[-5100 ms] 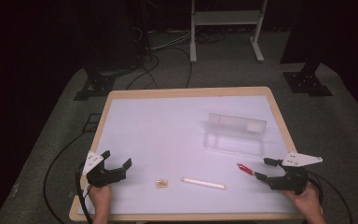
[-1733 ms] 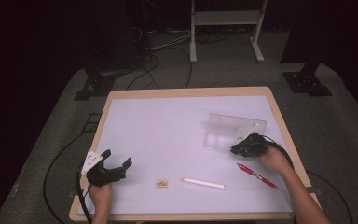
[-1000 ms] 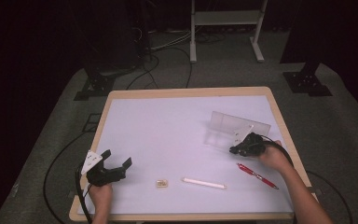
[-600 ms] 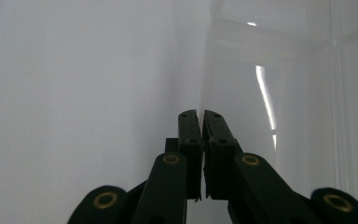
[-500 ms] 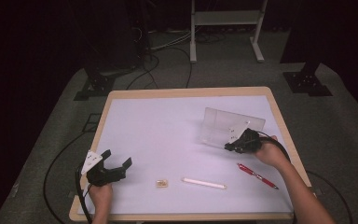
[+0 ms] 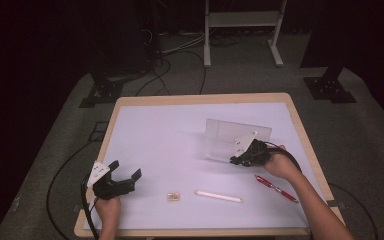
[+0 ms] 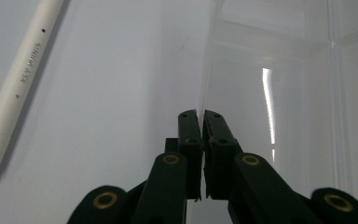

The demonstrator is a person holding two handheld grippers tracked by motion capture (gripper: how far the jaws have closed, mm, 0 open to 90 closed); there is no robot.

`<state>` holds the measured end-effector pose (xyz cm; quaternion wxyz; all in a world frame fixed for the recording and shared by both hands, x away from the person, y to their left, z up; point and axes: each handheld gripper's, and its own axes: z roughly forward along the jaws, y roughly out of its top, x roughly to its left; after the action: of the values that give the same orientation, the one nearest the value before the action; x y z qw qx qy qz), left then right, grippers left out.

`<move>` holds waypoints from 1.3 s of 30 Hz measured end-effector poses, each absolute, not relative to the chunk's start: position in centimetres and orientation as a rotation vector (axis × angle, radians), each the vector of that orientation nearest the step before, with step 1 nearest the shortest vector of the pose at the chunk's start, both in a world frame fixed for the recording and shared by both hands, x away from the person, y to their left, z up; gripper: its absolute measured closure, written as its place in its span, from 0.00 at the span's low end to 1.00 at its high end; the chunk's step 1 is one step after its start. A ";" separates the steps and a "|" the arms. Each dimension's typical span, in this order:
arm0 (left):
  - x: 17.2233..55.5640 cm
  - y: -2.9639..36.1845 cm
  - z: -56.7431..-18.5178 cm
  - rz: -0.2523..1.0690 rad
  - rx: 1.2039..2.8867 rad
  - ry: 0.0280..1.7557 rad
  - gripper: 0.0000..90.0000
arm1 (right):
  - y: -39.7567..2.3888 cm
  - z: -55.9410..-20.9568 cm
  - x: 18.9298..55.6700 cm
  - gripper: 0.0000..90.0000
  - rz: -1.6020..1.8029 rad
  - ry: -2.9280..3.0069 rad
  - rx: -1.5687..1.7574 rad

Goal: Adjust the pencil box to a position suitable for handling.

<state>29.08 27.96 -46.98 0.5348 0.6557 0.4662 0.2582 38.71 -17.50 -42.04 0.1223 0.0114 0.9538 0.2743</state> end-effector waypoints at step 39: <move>29.1 28.1 -47.0 0.606 1.554 1.112 0.00 | -12.5 -43.3 38.7 0.95 0.831 2.856 -0.102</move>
<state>29.08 28.06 -46.96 0.5383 0.6534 0.4673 0.2549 38.68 -12.49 -43.33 0.0825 -0.0342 0.9563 0.2784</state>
